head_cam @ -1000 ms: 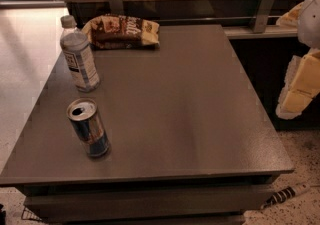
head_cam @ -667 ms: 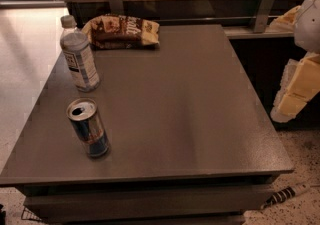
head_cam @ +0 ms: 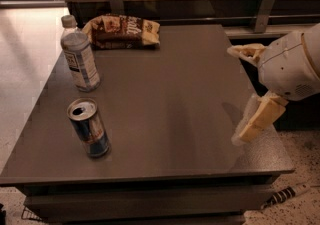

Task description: Move redbull can near brown chip bag

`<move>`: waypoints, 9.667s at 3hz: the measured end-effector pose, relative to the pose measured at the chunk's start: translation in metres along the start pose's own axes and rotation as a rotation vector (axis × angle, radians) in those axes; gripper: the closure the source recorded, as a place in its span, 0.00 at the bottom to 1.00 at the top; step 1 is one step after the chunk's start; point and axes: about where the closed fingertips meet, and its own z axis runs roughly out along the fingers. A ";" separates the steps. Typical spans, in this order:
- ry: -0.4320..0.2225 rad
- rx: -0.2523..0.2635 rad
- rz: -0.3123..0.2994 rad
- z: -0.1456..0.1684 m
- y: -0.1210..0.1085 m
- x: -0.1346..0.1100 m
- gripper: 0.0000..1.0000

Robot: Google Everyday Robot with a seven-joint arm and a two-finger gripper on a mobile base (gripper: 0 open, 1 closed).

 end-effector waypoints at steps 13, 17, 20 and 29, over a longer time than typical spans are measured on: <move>-0.866 -0.235 0.112 0.169 0.092 -0.214 0.89; -0.892 -0.254 0.138 0.139 0.007 -0.207 1.00; -0.817 -0.003 0.407 0.084 -0.227 -0.130 1.00; -0.674 0.220 0.522 0.199 -0.321 -0.012 1.00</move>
Offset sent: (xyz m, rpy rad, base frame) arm -0.0236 0.1565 -0.0105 0.6539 0.0944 0.3316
